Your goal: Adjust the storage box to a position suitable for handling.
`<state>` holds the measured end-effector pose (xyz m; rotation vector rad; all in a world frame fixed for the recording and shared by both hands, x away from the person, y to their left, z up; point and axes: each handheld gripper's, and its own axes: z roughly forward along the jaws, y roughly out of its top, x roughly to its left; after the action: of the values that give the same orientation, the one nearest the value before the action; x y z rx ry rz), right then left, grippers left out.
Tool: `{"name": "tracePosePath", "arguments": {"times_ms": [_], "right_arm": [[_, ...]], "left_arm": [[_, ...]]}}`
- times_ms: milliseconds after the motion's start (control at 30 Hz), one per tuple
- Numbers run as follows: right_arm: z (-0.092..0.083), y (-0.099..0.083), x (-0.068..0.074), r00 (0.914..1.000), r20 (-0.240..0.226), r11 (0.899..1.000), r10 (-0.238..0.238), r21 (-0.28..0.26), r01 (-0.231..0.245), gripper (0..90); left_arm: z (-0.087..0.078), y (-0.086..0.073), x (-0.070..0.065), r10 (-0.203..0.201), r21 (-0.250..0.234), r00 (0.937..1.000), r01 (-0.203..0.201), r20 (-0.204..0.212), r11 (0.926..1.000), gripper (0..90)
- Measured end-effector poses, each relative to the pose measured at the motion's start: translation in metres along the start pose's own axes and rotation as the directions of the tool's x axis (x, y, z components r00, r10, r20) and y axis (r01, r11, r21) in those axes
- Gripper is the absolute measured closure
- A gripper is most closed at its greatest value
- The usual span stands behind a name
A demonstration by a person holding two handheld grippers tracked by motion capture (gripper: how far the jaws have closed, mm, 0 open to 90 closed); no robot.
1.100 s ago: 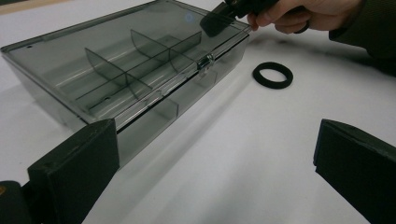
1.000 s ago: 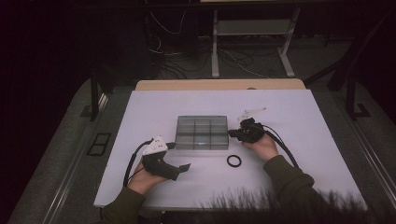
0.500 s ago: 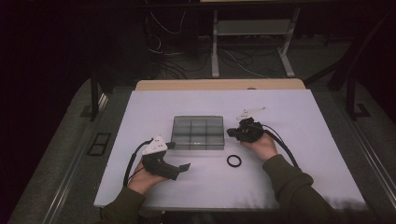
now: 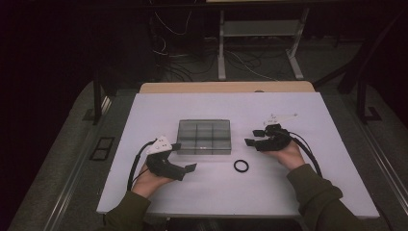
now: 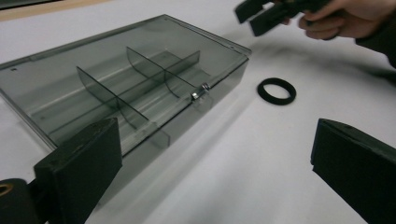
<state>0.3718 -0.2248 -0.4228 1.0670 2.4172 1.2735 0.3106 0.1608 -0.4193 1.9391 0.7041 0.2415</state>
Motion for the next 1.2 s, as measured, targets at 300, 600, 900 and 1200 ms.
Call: {"name": "tracePosePath", "arguments": {"times_ms": [300,600,900,1200], "right_arm": [[-0.028,-0.023,0.010,0.9992,0.018,0.999,-0.035,-0.013,0.036,26.4],[-0.053,-0.054,0.019,0.9991,0.038,1.000,-0.018,-0.018,0.018,13.3],[-0.066,-0.078,0.023,0.9978,0.066,1.000,-0.003,-0.026,0.005,13.9],[-0.076,-0.091,0.023,0.9973,0.071,0.999,0.017,-0.039,-0.014,13.9]], "left_arm": [[0.003,0.017,0.008,-0.014,0.000,0.9996,0.014,-0.023,0.9999,10.4],[0.016,0.042,0.022,-0.010,0.029,0.9988,0.011,-0.047,0.9995,25.6],[0.028,0.060,0.039,-0.009,0.046,0.9988,0.011,-0.049,0.9989,42.4],[0.048,0.080,0.060,-0.033,0.090,0.9985,0.037,-0.044,0.9953,66.2]]}}
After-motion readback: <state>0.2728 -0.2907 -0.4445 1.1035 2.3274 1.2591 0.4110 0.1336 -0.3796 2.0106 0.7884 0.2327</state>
